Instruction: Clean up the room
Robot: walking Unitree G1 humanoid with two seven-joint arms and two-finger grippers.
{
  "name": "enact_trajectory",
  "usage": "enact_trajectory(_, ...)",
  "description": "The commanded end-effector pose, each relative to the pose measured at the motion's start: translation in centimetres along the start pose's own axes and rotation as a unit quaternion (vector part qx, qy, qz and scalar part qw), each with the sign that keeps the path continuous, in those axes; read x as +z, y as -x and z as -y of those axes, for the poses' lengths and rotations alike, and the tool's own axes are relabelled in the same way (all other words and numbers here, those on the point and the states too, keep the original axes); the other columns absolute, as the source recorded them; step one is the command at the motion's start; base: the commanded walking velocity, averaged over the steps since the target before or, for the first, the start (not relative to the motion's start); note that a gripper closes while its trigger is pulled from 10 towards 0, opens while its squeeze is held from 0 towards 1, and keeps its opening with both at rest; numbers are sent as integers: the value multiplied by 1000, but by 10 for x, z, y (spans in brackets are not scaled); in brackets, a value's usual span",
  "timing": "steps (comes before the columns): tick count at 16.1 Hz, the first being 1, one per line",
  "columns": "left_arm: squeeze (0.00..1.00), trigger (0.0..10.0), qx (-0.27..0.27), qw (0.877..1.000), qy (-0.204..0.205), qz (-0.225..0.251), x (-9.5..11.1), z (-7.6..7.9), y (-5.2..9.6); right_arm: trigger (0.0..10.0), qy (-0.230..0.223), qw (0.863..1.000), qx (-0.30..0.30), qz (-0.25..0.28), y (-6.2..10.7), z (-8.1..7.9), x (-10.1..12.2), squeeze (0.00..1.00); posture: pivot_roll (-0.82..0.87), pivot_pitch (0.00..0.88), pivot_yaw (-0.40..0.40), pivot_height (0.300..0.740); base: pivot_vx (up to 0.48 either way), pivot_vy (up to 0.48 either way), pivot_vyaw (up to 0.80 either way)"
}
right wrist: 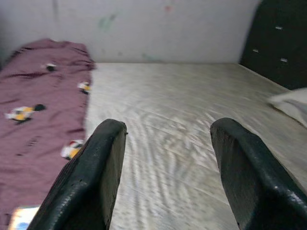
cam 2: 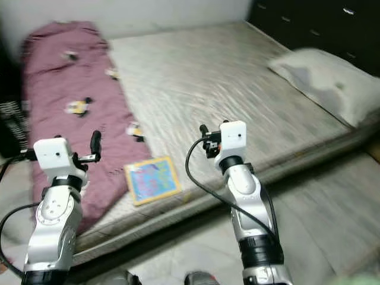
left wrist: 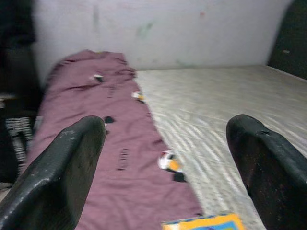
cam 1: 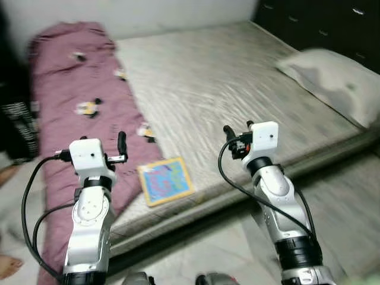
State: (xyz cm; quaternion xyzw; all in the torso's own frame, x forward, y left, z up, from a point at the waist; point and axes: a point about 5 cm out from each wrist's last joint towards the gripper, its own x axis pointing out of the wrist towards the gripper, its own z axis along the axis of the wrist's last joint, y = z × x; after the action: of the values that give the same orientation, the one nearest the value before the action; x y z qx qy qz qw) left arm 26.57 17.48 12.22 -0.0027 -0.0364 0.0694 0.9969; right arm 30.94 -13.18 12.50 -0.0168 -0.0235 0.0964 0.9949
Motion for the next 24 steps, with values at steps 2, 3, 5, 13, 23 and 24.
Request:
enact_trajectory(2,0,10000,-7,1000,2,4,3,3,-1,10000,1,1000,-2,-2,-1,2,-1,0,-29,32,-19,740,0,0,-800)
enact_trajectory(3,0,10000,-7,1000,2,4,3,3,-1,10000,1,1000,-2,-2,-1,2,-1,0,-29,32,-19,740,0,0,-800)
enact_trajectory(5,0,10000,-14,1000,1,9,4,4,-1,10000,1,1000,-2,-2,-1,2,-1,0,-30,33,-17,740,0,0,-800)
enact_trajectory(13,0,10000,-12,1000,-1,5,3,4,-1,10000,1,1000,1,0,0,1,-1,0,-28,32,-17,740,0,0,-224)
enact_trajectory(23,0,10000,-1,1000,-12,11,4,4,-3,10000,3,1000,11,4,0,-2,-1,0,-25,23,-22,664,0,0,0)
enact_trajectory(24,0,10000,-1,1000,-11,11,4,4,-3,10000,3,1000,12,4,0,-2,-1,0,-25,23,-22,664,0,0,0)
